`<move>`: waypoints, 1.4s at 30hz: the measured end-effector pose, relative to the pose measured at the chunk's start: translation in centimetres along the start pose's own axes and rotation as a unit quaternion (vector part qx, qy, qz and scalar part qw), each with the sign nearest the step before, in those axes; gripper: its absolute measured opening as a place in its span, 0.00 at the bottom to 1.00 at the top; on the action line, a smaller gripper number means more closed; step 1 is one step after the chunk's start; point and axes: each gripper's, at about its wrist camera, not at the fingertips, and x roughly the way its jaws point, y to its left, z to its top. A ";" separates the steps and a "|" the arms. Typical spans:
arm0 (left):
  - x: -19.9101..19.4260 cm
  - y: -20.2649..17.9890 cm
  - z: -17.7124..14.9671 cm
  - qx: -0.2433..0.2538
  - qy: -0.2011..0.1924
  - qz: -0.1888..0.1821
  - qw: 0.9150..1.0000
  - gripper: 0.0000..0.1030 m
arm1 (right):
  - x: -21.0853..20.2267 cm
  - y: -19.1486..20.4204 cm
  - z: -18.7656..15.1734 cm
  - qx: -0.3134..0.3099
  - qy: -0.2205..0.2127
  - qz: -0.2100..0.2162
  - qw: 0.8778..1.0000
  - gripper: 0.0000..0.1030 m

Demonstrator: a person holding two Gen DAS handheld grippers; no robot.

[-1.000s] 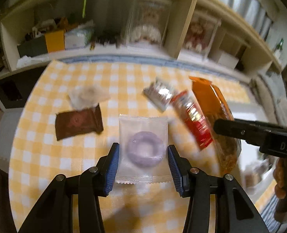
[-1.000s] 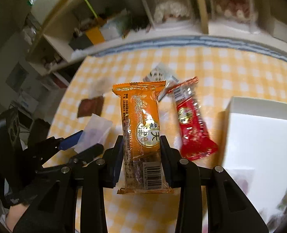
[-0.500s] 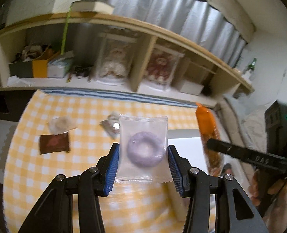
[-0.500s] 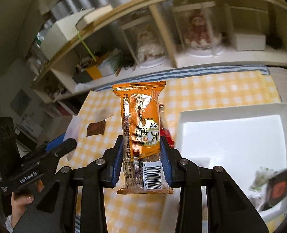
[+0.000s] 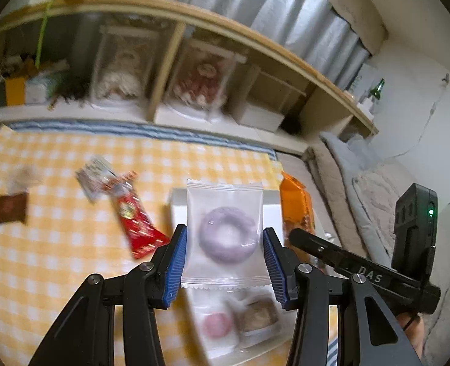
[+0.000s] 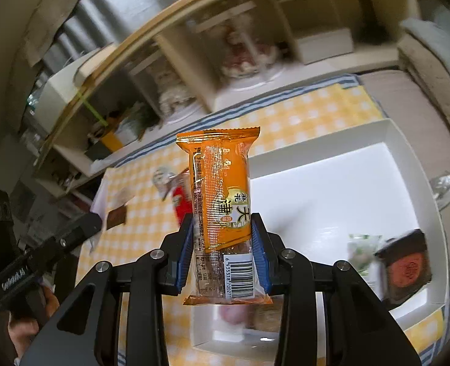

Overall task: Organize snacks
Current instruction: 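Carry both items into the white tray and open both grippers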

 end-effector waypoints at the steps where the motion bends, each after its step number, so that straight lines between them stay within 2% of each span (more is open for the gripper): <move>1: 0.9 -0.3 0.0 -0.005 0.005 -0.002 1.000 0.46 | 0.1 -0.5 0.0 0.002 0.000 -0.006 1.000 0.35; 10: 9.8 -0.9 -0.7 -0.066 0.065 -0.018 0.996 0.46 | 1.8 -5.8 0.3 0.042 0.021 -0.035 0.998 0.35; 16: 14.4 0.0 -0.9 -0.106 0.090 -0.018 0.990 0.46 | 4.0 -8.8 0.1 0.076 0.046 -0.023 0.996 0.35; 20: 16.9 0.3 -1.2 -0.129 0.103 -0.023 0.986 0.46 | 5.9 -9.6 0.0 0.080 0.070 -0.023 0.994 0.35; 23: 18.5 0.4 -1.3 -0.141 0.110 -0.029 0.983 0.46 | 6.7 -10.6 -0.4 0.087 0.086 -0.040 0.992 0.35; 28: 20.6 0.1 -1.4 -0.154 0.111 -0.041 0.981 0.46 | 6.3 -11.9 -0.4 0.094 0.085 -0.055 0.990 0.35; 32: 21.2 -0.1 -1.4 -0.146 0.108 -0.037 0.983 0.48 | 5.4 -12.1 -0.1 0.087 0.076 -0.058 0.992 0.35; 35: 21.1 -0.5 -1.4 -0.126 0.111 -0.024 0.986 0.56 | 5.1 -11.9 0.0 0.080 0.075 -0.050 0.993 0.38; 42: 20.0 -1.4 -1.3 -0.085 0.109 0.004 0.990 0.57 | 3.9 -11.2 0.2 0.068 0.069 -0.059 0.994 0.38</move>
